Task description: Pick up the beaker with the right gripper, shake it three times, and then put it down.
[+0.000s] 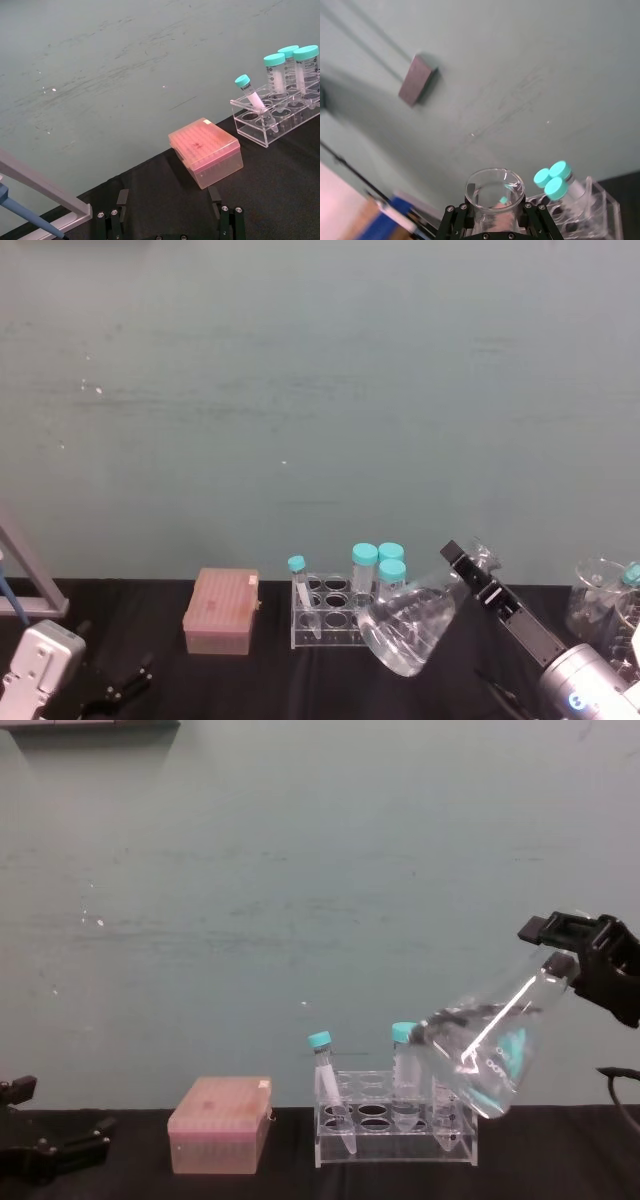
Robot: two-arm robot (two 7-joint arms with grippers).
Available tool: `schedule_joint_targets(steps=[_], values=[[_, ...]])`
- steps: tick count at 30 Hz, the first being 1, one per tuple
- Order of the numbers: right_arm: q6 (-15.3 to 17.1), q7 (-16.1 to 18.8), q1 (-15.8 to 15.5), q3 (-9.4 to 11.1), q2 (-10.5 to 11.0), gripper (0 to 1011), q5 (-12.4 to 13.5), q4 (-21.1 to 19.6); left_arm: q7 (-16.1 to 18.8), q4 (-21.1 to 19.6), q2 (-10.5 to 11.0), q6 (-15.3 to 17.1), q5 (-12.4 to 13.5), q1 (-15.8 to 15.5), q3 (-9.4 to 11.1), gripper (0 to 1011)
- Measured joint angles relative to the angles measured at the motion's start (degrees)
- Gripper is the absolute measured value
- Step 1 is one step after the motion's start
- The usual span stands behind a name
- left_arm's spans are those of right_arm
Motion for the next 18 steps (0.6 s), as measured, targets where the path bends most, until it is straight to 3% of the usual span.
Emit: schedule_joint_targets(steps=[3,5,11,14,15,18], values=[[1.2,-1.4,-0.6,1.3,-1.7,450,3.5,-0.2,0.0,0.0,0.0,0.0,0.0,0.0,0.0,1000],[2.4,-3.0,-1.1,2.6,-3.4,451,7.2,-0.5,0.0,0.0,0.0,0.0,0.0,0.0,0.0,1000],[3.4,-4.9,-1.4,3.4,-4.5,450,10.8,-0.6,0.0,0.0,0.0,0.0,0.0,0.0,0.0,1000],[2.8,-5.0,-1.1,2.1,-2.8,451,8.9,-0.5,0.0,0.0,0.0,0.0,0.0,0.0,0.0,1000],[1.7,-4.4,-0.5,0.6,-0.5,450,5.6,-0.2,0.0,0.0,0.0,0.0,0.0,0.0,0.0,1000],[-0.6,-3.4,0.4,-1.9,2.9,450,0.0,0.1,0.0,0.0,0.0,0.0,0.0,0.0,0.0,1000]])
